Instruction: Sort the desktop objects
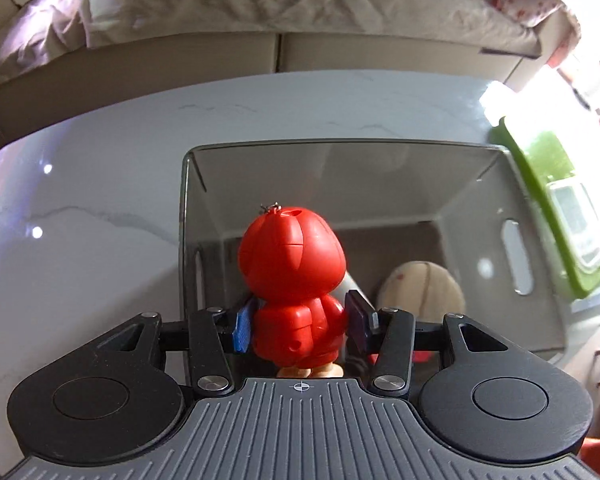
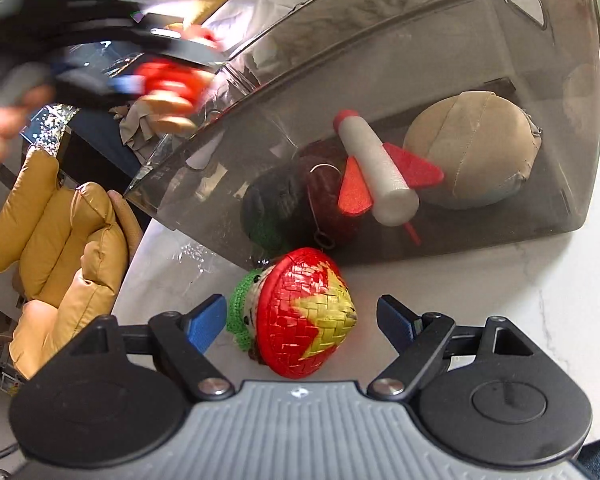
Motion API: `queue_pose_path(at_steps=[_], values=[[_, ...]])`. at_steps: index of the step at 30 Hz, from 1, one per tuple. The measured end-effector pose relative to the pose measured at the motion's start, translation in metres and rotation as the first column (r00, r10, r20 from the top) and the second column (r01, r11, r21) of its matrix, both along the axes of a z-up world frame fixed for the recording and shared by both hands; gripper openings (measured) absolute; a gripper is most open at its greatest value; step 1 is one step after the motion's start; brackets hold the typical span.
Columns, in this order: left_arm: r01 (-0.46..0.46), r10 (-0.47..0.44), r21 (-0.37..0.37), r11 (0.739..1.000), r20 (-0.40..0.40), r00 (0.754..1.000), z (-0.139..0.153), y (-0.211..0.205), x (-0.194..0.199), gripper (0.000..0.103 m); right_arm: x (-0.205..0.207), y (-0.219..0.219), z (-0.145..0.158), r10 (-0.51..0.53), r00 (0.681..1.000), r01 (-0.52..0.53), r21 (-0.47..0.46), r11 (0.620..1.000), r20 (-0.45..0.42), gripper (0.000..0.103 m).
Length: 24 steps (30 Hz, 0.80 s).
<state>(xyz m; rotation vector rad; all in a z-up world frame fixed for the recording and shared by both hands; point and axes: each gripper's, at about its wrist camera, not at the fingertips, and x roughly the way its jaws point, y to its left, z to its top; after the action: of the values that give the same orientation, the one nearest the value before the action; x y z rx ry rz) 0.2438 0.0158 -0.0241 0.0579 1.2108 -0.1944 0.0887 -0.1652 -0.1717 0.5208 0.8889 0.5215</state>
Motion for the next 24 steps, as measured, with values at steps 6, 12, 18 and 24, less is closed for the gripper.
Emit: queue_pose_path(at_steps=[6, 12, 18, 24], values=[[0.058, -0.057, 0.215, 0.975, -0.011, 0.998, -0.036, -0.013, 0.016, 0.052, -0.009, 0.006, 0.000, 0.007, 0.998, -0.004, -0.043, 0.999, 0.060, 0.085], [0.134, -0.150, 0.378, 0.916, 0.012, 0.989, -0.059, -0.041, 0.021, 0.053, -0.006, 0.010, -0.008, 0.008, 0.999, -0.007, -0.032, 0.999, 0.047, 0.085], [0.140, -0.198, 0.448, 0.883, 0.084, 0.977, -0.055, -0.052, 0.018, 0.059, -0.001, 0.011, -0.011, -0.004, 0.999, 0.005, -0.035, 0.999, 0.038, 0.085], [0.148, -0.237, 0.424, 0.894, 0.164, 0.958, -0.030, -0.052, -0.005, 0.074, 0.001, 0.017, -0.012, -0.008, 0.999, 0.009, -0.042, 0.999, 0.032, 0.085]])
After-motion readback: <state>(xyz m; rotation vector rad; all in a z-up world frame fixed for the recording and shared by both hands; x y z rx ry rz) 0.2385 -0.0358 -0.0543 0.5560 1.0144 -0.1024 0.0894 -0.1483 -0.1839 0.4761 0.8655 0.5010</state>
